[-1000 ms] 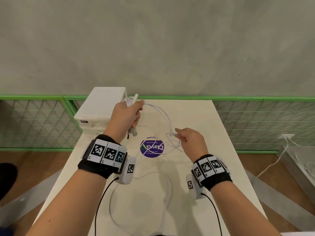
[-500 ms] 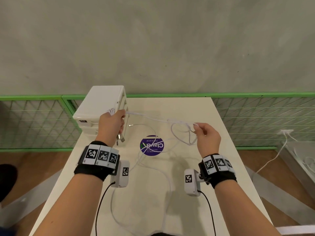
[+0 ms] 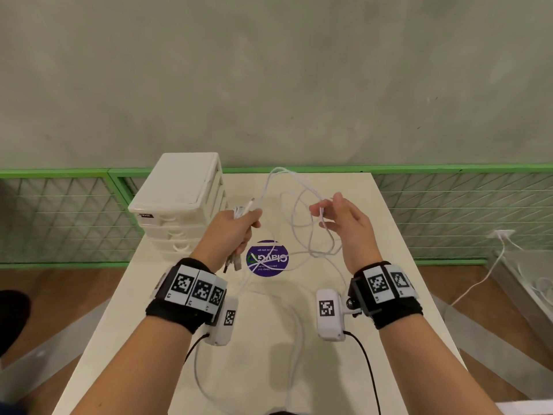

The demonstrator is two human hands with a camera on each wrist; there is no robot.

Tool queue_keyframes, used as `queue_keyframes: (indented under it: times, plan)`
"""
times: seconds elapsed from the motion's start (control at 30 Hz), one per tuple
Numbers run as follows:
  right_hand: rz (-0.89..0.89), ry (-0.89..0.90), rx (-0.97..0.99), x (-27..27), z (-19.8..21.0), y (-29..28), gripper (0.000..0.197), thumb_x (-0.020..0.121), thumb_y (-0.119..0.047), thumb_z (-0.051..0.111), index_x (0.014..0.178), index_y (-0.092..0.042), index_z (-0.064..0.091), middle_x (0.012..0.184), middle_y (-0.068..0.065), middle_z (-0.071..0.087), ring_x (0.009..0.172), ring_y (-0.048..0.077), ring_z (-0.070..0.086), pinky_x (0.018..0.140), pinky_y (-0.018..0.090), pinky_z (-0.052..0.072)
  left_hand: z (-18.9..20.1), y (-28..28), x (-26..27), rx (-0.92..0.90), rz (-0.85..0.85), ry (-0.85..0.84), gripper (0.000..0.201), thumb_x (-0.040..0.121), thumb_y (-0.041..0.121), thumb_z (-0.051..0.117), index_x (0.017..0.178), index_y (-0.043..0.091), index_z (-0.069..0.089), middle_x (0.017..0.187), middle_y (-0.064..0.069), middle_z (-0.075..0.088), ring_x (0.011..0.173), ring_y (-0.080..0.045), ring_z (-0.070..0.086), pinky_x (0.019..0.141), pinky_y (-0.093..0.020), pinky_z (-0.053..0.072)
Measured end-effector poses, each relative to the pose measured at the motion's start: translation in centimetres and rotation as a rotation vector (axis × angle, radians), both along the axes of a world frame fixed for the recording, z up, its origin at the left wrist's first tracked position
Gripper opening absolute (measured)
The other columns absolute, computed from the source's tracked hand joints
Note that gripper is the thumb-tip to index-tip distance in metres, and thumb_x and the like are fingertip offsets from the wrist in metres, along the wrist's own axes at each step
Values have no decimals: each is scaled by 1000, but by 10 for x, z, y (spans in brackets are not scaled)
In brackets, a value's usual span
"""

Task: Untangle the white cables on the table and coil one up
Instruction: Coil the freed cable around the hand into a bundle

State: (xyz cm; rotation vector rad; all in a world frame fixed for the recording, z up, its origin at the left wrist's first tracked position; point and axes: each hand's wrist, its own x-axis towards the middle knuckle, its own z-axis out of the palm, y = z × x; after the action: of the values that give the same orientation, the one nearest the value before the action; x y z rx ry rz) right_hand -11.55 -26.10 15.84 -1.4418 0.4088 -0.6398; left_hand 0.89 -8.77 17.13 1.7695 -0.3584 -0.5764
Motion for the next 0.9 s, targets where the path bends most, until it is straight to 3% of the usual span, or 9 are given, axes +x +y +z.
queue_keyframes:
  times: [0.1,0.17,0.27,0.33,0.47,0.6,0.73,0.83,0.9]
  plan:
    - [-18,39,28,-1,-2,-1,30,95,-28,52,75,-9,63,78,2,70,76,14,62,78,34,47,-3,4,1,-105,100,72,39,89,41,63,66,17,44,43,6,35,35,-12,29,38,-21,24]
    - [29,31,67,1,-6,4,24,95,-18,52,73,-11,61,78,2,71,73,19,64,75,33,49,-5,1,-1,-116,142,81,40,86,40,68,65,18,41,47,5,38,36,-11,30,37,-20,26]
    - [84,-20,213,3,-5,13,24,96,-10,45,75,-9,55,79,8,71,76,28,67,75,36,53,-12,-8,-8,35,168,-6,38,84,42,70,78,7,54,60,0,58,32,-7,37,38,-20,32]
    - [101,-71,326,4,-1,17,25,96,-7,37,74,-8,49,67,10,66,73,32,66,75,40,54,-17,-13,-14,81,159,-32,49,82,45,71,92,-2,61,65,0,65,28,-4,41,37,-19,33]
    - [116,-108,452,1,0,17,26,98,-12,30,76,-9,44,52,9,55,59,28,63,67,39,53,-15,-20,-28,-24,91,62,43,81,35,75,92,-5,67,44,7,58,30,-2,43,36,-14,34]
    - [143,-39,406,-6,-5,17,26,101,-22,32,82,-10,45,62,9,62,67,29,68,59,35,55,-17,-29,-30,-77,209,25,29,74,20,80,81,5,56,52,-4,52,38,-15,42,41,-23,36]
    - [66,77,254,-13,-11,13,24,99,-26,42,87,-6,49,77,11,70,69,30,69,52,32,54,-8,-31,-28,-208,328,-23,16,85,13,69,76,4,58,48,-4,42,36,-17,27,33,-18,30]
    - [41,131,152,-16,-14,9,23,98,-25,45,85,-8,52,91,13,71,62,27,66,52,30,51,-2,-30,-27,-238,356,-98,19,88,14,66,70,11,59,59,-5,55,39,-16,31,34,-18,32]
    - [7,180,13,-15,-20,6,16,97,-20,49,86,-12,57,94,7,69,69,19,64,59,29,47,-1,-30,-25,-248,342,-110,24,88,12,64,66,17,57,72,-5,66,41,-16,34,36,-18,32]
